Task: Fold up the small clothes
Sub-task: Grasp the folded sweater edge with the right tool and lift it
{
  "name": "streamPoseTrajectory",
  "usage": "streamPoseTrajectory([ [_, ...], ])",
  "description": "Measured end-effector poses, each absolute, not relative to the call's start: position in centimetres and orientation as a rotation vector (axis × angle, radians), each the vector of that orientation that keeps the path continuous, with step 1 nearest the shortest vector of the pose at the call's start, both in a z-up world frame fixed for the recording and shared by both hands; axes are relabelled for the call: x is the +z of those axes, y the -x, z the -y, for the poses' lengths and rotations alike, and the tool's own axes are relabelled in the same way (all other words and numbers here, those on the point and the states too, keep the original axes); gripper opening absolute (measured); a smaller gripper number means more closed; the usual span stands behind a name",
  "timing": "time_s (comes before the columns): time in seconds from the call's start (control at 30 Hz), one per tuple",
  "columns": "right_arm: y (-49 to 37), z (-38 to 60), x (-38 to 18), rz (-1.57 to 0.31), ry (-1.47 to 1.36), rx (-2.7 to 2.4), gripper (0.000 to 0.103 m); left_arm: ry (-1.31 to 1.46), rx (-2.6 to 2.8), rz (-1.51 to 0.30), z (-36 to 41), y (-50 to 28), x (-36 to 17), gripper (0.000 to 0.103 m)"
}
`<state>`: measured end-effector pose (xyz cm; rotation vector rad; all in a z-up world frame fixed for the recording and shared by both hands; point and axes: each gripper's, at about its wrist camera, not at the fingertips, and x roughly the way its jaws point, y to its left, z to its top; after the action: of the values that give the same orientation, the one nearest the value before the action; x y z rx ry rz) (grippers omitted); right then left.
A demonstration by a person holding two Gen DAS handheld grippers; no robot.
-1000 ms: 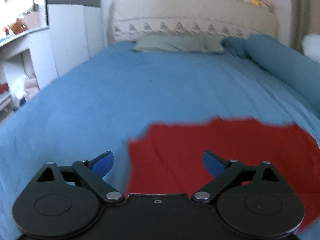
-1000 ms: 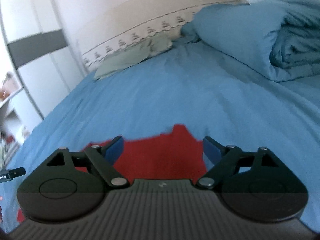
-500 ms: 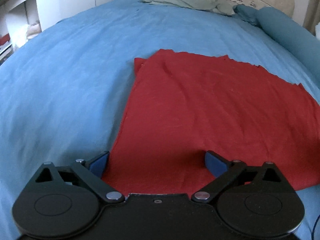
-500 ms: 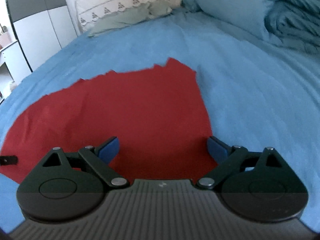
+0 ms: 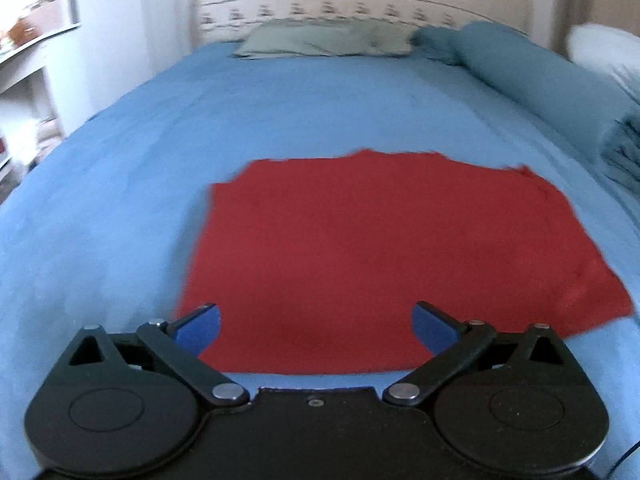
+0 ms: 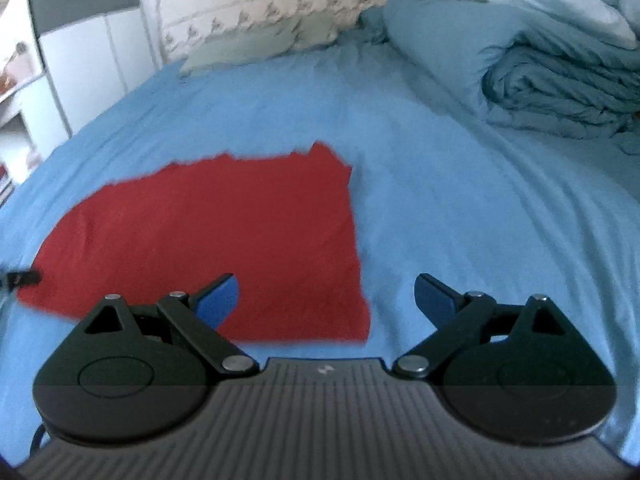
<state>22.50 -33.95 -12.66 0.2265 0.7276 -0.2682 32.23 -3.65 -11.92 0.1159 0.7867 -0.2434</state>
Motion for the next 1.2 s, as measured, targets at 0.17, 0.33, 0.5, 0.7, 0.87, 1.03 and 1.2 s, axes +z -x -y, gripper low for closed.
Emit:
streamPoseTrajectory([
  [0.17, -20.7, 32.4, -14.5, -0.766, -0.335, -0.258, 0.103, -0.164, -0.302, -0.78, 7.4, -30.5, -12.4, 0.103],
  [0.33, -20.6, 31.8, -17.1, -0.742, -0.481, -0.293, 0.103, -0.216, -0.328, -0.742, 9.0, -30.3, -13.7, 0.103],
  [0.5, -21.5, 32.6, -19.3, -0.636, -0.636, -0.383, 0.103, -0.213, -0.341, -0.765, 9.2, -31.2, -14.5, 0.103],
  [0.7, -22.9, 35.1, -20.8, -0.496, -0.828, -0.439, 0.088, -0.131, -0.359, -0.77, 9.3, -33.0, -14.4, 0.103],
  [0.87, -22.2, 36.1, -22.3, -0.398, -0.929, -0.477, 0.074, -0.071, -0.355, -0.797, 9.3, -35.0, -14.6, 0.103],
  [1.03, -22.1, 35.1, -22.0, -0.416, -0.887, -0.453, 0.071, -0.067, -0.358, -0.801, 9.6, -35.9, -15.1, 0.103],
  [1.2, -23.9, 36.1, -22.3, -0.442, -0.895, -0.497, 0.034, -0.081, -0.331, -0.789, 9.8, -37.1, -15.4, 0.103],
])
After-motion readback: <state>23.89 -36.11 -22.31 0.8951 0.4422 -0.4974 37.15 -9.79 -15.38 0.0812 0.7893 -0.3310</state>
